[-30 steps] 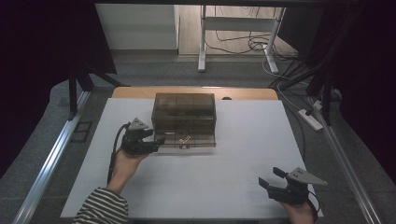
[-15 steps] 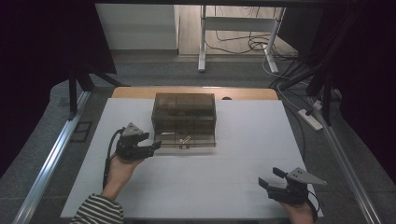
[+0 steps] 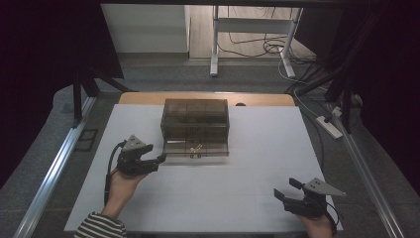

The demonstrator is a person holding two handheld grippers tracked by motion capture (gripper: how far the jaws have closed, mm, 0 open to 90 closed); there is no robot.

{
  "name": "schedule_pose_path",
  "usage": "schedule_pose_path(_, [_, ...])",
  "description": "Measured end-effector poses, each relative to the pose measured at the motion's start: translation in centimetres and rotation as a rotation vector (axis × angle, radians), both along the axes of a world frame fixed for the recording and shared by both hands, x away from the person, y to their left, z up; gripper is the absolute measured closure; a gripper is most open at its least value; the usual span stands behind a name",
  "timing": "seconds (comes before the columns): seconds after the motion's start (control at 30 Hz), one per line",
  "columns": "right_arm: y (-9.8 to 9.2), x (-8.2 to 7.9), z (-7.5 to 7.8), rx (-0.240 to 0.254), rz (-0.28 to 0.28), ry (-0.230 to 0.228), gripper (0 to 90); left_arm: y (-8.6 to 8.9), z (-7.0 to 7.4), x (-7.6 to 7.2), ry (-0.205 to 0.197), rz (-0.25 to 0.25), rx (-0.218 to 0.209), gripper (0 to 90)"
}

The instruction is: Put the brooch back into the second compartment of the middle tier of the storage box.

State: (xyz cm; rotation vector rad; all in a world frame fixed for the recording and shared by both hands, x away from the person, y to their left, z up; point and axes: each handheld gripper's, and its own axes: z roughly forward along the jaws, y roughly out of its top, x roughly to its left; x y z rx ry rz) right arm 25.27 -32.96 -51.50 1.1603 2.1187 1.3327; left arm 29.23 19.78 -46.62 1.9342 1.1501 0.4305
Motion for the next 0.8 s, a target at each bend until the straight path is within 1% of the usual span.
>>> schedule_pose_path(0.23, [0.0, 0.0, 0.0, 0.001, -0.002, 0.002, 22.4, 0.5, -0.2, -0.9, -0.019, 0.011, -0.010, 33.0])
schedule_pose_path(0.4, [0.0, 0.0, 0.0, 0.002, -0.001, 0.002, 22.4, 0.8, -0.4, -1.8, -0.040, 0.014, -0.012, 32.0])
schedule_pose_path(0.8, [0.0, 0.0, 0.0, 0.000, -0.002, 0.003, 22.3, 1.8, -1.2, -3.1, -0.043, 0.039, -0.049, 28.0])
